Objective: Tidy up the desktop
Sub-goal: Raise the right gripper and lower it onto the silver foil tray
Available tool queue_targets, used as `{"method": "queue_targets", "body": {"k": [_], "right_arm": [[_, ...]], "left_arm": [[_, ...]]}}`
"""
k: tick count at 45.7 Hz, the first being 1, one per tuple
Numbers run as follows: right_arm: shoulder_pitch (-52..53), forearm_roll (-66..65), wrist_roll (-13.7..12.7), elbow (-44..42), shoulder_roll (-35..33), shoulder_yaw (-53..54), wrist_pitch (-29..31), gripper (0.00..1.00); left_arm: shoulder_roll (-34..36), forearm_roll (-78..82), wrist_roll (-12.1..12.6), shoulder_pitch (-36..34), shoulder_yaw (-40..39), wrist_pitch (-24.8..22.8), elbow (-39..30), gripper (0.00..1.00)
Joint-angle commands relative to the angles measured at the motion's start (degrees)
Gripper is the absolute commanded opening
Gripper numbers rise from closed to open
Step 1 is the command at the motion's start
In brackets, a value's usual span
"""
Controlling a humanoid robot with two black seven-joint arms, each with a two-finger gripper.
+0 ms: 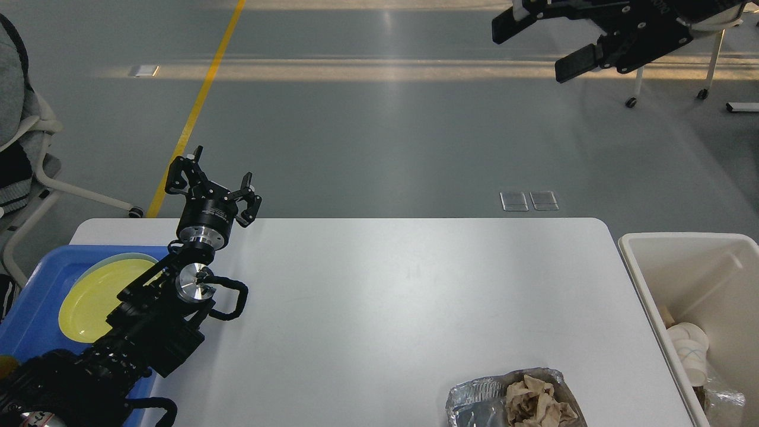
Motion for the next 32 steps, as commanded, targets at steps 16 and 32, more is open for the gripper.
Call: {"method": "queue_targets", "body": {"k": [16,32], "right_arm": [[-33.64,-21.77,0.07,0.34,0.12,-0.09,-12.37,1.00],[-54.56,-30.21,-0.02,0.25,5.21,-0.27,-27.93,1.00]], "left_arm": [[0.00,0.00,0.00,0.07,0.00,-0.09,0.00,1.00],[0.00,0.00,0.00,-0.02,0.00,-0.09,0.00,1.00]]}}
